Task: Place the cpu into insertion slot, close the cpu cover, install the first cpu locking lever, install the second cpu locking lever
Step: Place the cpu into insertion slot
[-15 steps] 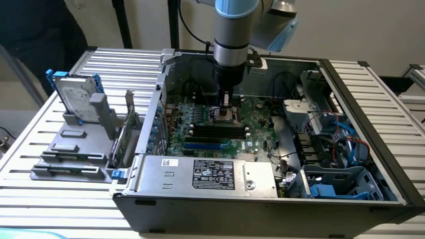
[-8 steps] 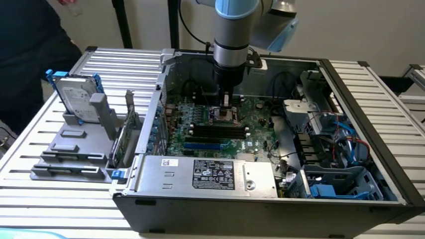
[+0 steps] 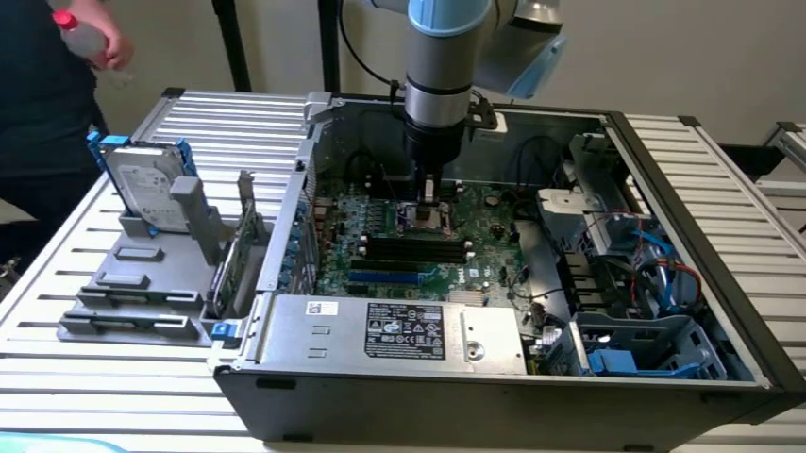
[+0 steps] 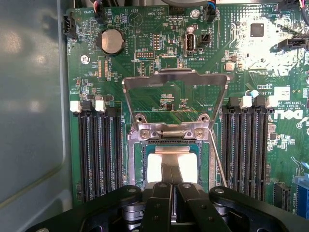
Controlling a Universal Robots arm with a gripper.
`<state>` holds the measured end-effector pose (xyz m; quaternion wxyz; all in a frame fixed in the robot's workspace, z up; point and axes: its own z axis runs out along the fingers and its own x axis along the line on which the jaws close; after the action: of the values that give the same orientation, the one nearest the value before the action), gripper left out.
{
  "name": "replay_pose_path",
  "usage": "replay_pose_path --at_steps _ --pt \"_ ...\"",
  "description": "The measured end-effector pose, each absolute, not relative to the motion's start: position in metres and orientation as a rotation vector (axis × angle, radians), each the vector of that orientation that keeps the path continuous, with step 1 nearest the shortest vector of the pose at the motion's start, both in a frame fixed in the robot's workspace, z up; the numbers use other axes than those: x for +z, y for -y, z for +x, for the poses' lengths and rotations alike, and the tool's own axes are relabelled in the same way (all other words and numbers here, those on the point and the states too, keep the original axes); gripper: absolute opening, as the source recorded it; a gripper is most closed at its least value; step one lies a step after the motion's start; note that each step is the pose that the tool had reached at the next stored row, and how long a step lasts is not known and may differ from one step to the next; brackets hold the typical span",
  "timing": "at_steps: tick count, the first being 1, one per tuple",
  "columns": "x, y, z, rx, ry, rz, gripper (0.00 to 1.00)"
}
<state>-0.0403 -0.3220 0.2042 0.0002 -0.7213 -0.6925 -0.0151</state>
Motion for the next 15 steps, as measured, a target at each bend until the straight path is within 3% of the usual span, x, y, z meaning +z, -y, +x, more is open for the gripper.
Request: replay_pose_path --at_steps 15 --pt "0.215 0.322 -0.048 -0.047 2.175 -2.265 0.11"
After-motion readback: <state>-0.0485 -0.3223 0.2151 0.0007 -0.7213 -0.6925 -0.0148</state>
